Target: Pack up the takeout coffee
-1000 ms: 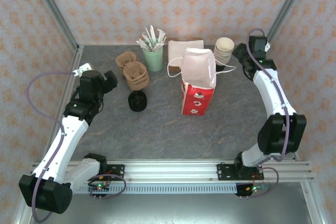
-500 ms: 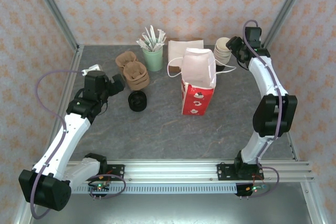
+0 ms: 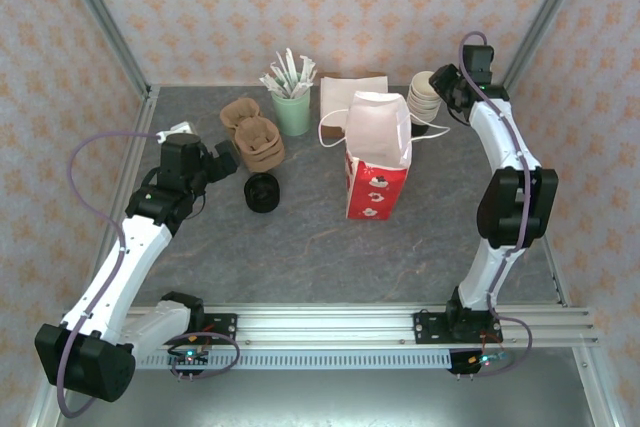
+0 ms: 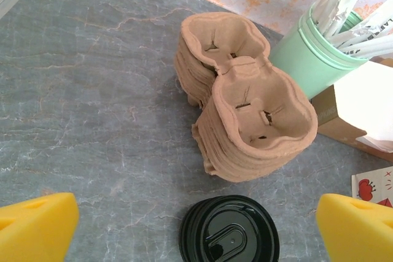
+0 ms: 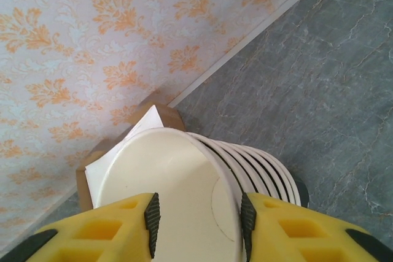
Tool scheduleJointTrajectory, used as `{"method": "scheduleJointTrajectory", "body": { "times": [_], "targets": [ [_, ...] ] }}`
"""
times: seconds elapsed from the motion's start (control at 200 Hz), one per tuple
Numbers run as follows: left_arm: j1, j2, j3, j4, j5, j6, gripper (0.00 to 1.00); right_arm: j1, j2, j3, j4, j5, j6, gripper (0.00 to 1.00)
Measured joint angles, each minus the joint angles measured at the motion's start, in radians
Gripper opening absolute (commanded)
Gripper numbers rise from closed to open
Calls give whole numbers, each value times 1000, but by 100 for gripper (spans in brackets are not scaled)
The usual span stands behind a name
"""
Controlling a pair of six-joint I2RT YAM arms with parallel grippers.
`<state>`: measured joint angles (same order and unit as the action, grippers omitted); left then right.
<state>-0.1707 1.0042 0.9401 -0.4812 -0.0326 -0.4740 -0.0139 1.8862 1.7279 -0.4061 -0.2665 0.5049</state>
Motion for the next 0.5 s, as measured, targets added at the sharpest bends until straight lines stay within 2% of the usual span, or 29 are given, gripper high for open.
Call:
{"method": "scheduleJointTrajectory", "body": {
  "times": [0.5],
  "targets": [
    [0,0,0,-4,0,0,100,0,23,23,2,-12,-9,17]
  ]
}}
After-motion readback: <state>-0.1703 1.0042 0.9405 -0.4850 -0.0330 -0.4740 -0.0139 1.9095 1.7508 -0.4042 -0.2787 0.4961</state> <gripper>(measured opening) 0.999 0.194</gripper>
